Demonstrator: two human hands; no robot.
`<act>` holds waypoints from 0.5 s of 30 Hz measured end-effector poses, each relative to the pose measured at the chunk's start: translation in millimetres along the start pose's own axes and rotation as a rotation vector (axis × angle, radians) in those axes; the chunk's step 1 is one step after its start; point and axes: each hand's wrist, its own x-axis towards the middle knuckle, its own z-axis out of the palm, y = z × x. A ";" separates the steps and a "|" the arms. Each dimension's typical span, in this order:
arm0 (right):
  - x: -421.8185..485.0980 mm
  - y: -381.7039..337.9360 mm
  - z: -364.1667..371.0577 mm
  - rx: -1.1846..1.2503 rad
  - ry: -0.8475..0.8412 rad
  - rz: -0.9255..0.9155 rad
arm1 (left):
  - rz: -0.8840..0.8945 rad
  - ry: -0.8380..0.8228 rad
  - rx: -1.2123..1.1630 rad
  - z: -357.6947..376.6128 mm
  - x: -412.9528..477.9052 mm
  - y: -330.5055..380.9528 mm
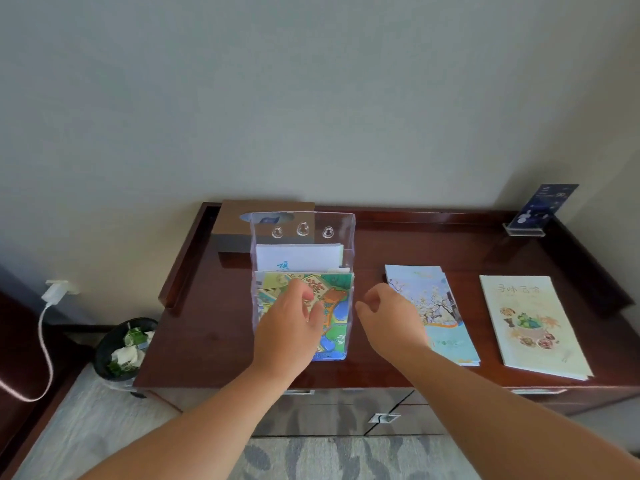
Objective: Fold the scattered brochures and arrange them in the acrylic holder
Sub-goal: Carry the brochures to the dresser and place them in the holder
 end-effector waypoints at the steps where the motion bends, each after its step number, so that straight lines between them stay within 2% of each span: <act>1: -1.8 8.8 -6.0 0.003 0.019 0.013 | 0.038 -0.030 -0.041 7.1 -2.2 8.5; 5: -3.3 56.5 -34.9 -0.023 0.054 0.145 | 0.213 -0.182 -0.095 45.3 -13.5 40.2; 7: -1.4 84.7 -49.1 -0.049 0.030 0.220 | 0.233 -0.294 -0.080 68.9 -18.8 51.2; 9: 3.6 111.0 -60.8 -0.065 -0.027 0.283 | 0.175 -0.392 -0.053 93.3 -18.8 57.1; 13: 24.8 154.1 -73.5 -0.097 -0.132 0.359 | -0.078 -0.566 0.037 139.9 -3.1 59.6; 15: 37.2 169.4 -73.7 -0.084 -0.174 0.366 | -0.201 -0.601 0.063 161.3 7.8 60.6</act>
